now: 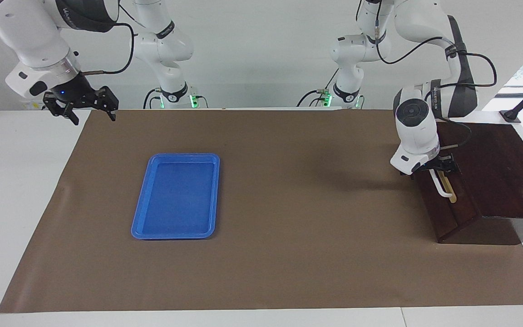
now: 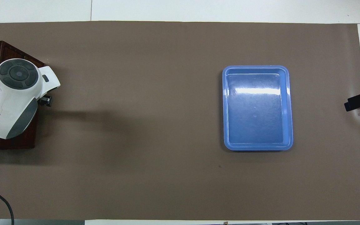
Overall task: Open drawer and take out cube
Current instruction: 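Lower the left gripper onto the white drawer handle and grasp it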
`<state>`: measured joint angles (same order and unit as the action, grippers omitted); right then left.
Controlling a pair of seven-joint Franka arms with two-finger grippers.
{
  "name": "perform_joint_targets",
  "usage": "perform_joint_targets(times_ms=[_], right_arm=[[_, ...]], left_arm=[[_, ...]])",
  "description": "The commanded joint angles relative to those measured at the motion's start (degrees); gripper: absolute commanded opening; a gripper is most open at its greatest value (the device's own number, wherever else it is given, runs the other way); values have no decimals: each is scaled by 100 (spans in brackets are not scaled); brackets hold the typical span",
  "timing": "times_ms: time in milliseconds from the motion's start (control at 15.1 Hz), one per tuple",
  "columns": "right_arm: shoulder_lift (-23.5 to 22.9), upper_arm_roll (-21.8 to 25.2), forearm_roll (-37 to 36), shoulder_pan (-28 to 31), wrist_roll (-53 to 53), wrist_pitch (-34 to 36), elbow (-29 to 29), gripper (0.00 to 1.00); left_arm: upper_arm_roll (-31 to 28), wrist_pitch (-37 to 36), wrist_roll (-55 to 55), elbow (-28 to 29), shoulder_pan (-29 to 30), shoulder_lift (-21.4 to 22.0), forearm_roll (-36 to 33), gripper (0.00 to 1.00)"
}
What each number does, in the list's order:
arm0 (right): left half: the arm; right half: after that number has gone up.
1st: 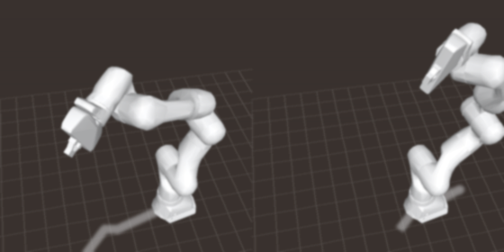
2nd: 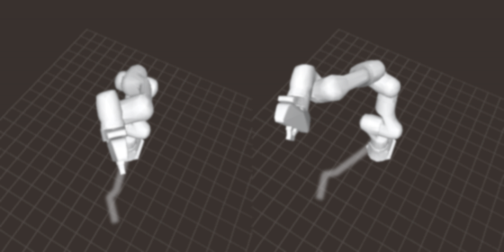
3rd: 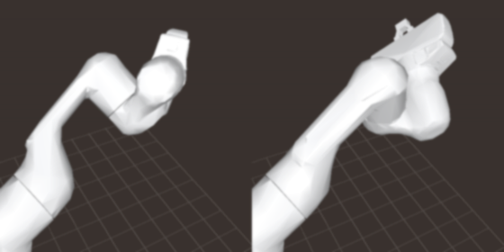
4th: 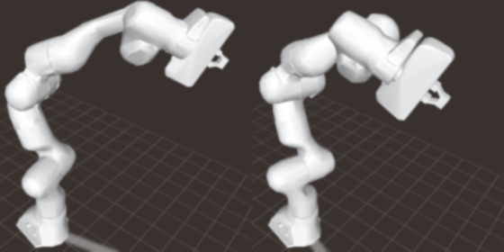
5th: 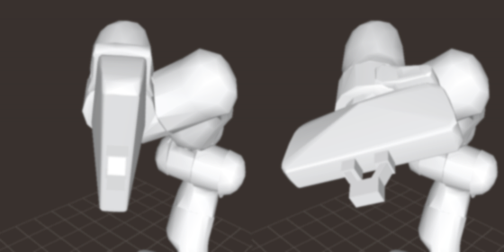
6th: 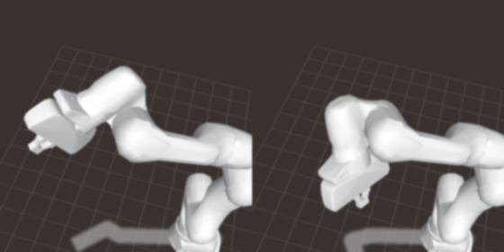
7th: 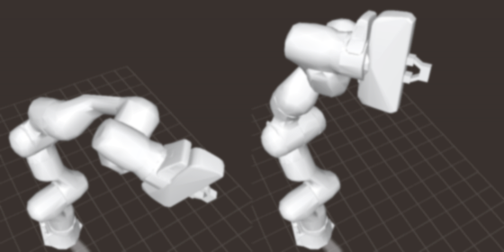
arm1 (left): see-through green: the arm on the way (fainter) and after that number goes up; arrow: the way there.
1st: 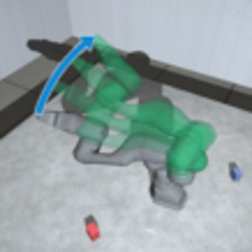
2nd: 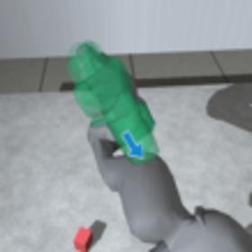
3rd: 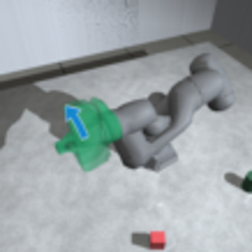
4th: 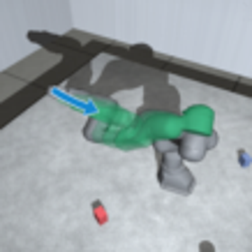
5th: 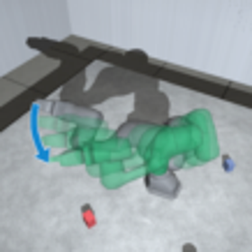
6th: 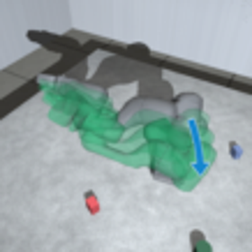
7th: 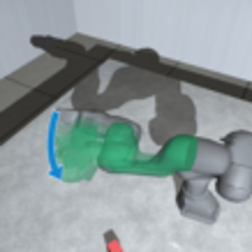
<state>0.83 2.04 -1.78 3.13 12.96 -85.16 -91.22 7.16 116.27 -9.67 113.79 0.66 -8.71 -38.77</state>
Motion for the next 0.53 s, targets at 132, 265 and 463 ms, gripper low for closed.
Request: perform_joint_targets(times_ms=[132, 265, 463], right_arm=[[49, -28, -50, 30, -83, 105, -1, 100], [49, -37, -50, 30, -83, 105, -1, 100], [49, -28, -50, 30, -83, 105, -1, 100]], left_arm=[[13, 238, -395, 91, 48, -25, -157, 100], [13, 247, -395, 126, 48, -16, -157, 100], [13, 334, -404, 231, 48, -8, -157, 100]])
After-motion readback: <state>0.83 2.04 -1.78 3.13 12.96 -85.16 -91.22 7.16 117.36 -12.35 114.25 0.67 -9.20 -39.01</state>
